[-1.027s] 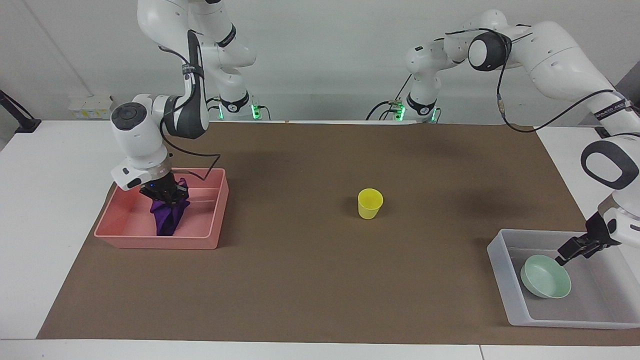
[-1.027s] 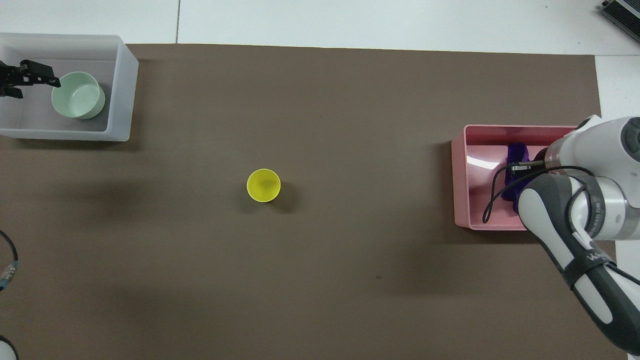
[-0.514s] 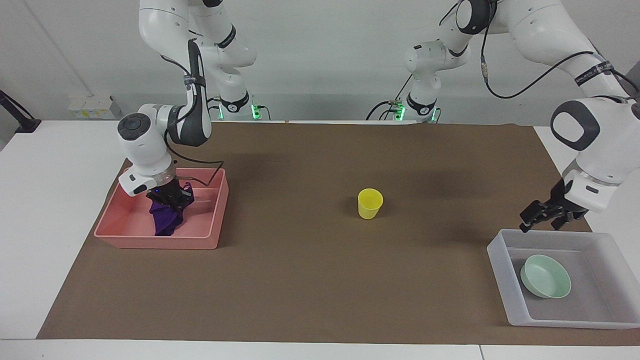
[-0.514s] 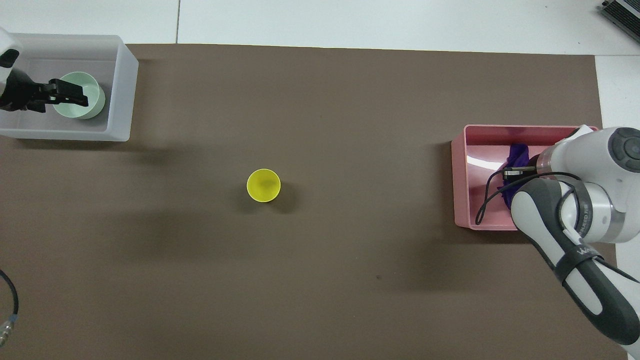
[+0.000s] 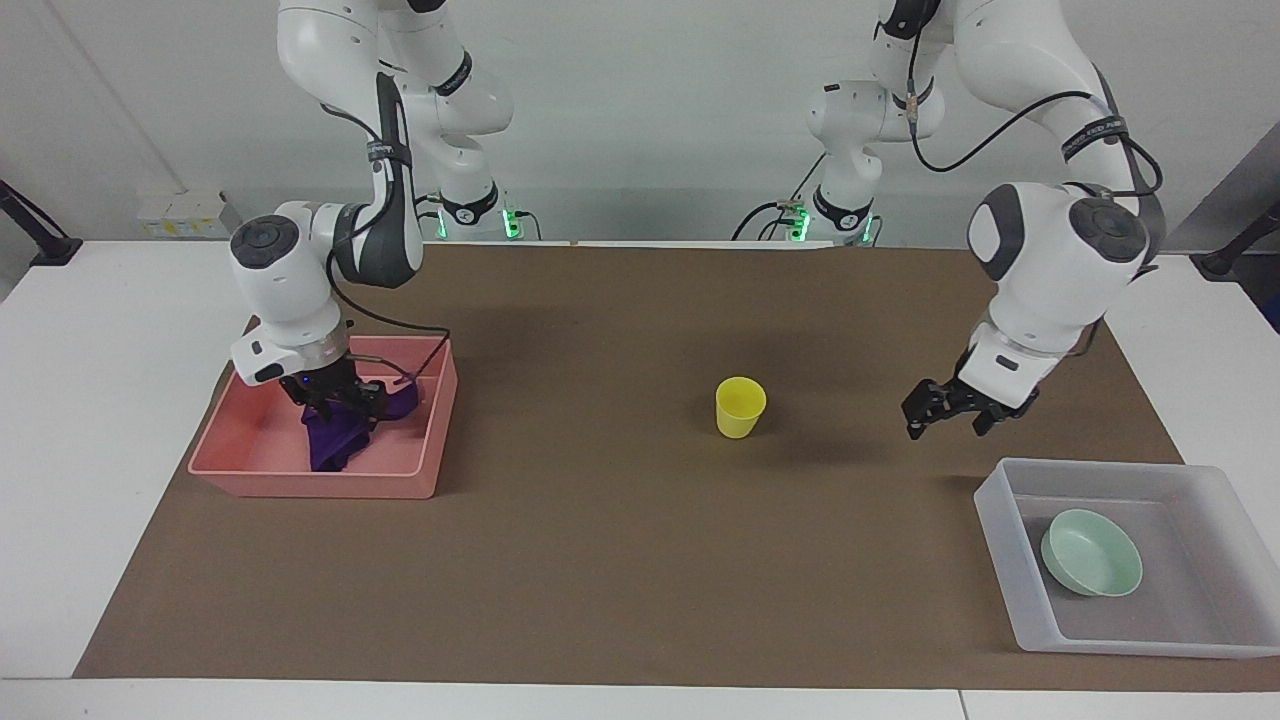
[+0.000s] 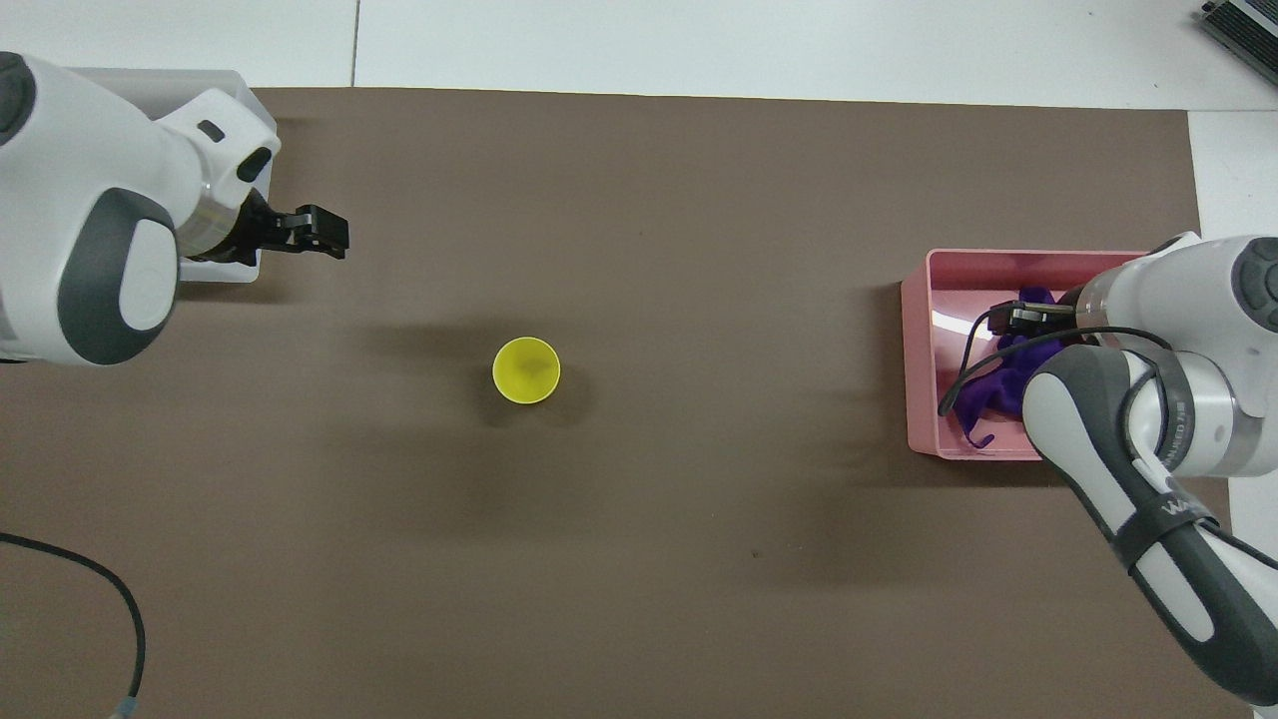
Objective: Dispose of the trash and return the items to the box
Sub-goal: 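Release the bowl and reach the left gripper to the yellow cup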
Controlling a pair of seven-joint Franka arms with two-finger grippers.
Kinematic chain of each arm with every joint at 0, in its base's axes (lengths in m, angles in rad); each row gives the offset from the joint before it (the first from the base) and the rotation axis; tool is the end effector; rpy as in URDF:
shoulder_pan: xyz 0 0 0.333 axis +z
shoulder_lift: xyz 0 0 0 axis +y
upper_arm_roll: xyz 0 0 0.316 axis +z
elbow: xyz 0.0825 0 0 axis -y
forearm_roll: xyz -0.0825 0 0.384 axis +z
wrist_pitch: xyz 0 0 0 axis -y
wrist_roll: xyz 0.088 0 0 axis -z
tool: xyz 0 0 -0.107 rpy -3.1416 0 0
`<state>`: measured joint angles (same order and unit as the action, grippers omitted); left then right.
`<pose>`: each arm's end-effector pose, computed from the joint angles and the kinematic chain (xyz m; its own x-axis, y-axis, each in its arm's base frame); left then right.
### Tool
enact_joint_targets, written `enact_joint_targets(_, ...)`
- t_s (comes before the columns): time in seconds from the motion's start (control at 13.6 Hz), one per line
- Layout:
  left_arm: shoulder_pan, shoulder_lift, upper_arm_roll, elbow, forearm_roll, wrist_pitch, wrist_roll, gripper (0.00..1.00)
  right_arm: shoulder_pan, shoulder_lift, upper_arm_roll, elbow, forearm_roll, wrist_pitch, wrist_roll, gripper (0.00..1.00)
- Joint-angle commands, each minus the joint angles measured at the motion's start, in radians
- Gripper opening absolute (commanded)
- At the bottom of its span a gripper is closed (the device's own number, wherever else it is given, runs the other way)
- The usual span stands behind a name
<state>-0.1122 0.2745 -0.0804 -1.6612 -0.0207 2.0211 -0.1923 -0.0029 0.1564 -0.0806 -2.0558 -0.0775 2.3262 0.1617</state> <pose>0.6386 -0.1210 0.4563 0.9970 0.0140 0.0764 0.0097 -0.9983 0.0568 0.5853 -0.0493 0.3727 0.9746 -0.1876 0.1225 -0.1954 -0.9791 0.0556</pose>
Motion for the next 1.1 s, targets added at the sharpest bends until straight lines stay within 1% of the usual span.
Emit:
enact_joint_targets(0.0,-0.093,-0.058,0.016,-0.121,0.024,0.100,-0.100,1.00,0.024,-0.061,0.012,0.019,0.016,-0.085,0.047,1.00)
enact_joint_targets(0.15,-0.165,-0.099,0.016,-0.233,0.024,0.192,-0.159,1.00,0.023,-0.099,0.018,0.077,0.018,-0.209,0.039,1.00)
enact_joint_targets(0.22,-0.193,-0.112,0.016,-0.277,0.024,0.238,-0.183,1.00,0.023,-0.118,0.022,0.113,0.033,-0.281,0.032,1.00)
enact_joint_targets(0.29,-0.216,-0.122,0.016,-0.311,0.024,0.275,-0.206,1.00,0.023,-0.130,0.022,0.152,0.076,-0.347,0.029,1.00)
enact_joint_targets(0.44,-0.262,-0.135,0.016,-0.365,0.024,0.341,-0.232,1.00,0.023,-0.139,0.022,0.225,0.102,-0.466,0.028,1.00)
enact_joint_targets(0.51,-0.271,-0.138,0.016,-0.391,0.024,0.385,-0.237,1.00,0.023,-0.144,0.024,0.253,0.102,-0.511,0.028,1.00)
enact_joint_targets(0.66,-0.296,-0.141,0.016,-0.445,0.024,0.425,-0.237,1.00,0.023,-0.161,0.024,0.293,0.102,-0.582,0.018,1.00)
enact_joint_targets(0.81,-0.299,-0.129,0.014,-0.457,0.024,0.447,-0.236,1.00,0.021,-0.179,0.021,0.324,0.102,-0.643,-0.025,1.00)
enact_joint_targets(0.88,-0.299,-0.123,0.014,-0.463,0.024,0.465,-0.236,0.96,0.014,-0.188,0.021,0.333,0.102,-0.665,-0.048,1.00)
enact_joint_targets(0.95,-0.300,-0.123,0.014,-0.469,0.024,0.476,-0.239,0.77,0.011,-0.201,0.018,0.335,0.102,-0.679,-0.073,1.00)
enact_joint_targets(1.03,-0.302,-0.123,0.014,-0.470,0.024,0.478,-0.246,0.45,0.009,-0.216,0.015,0.339,0.101,-0.692,-0.089,1.00)
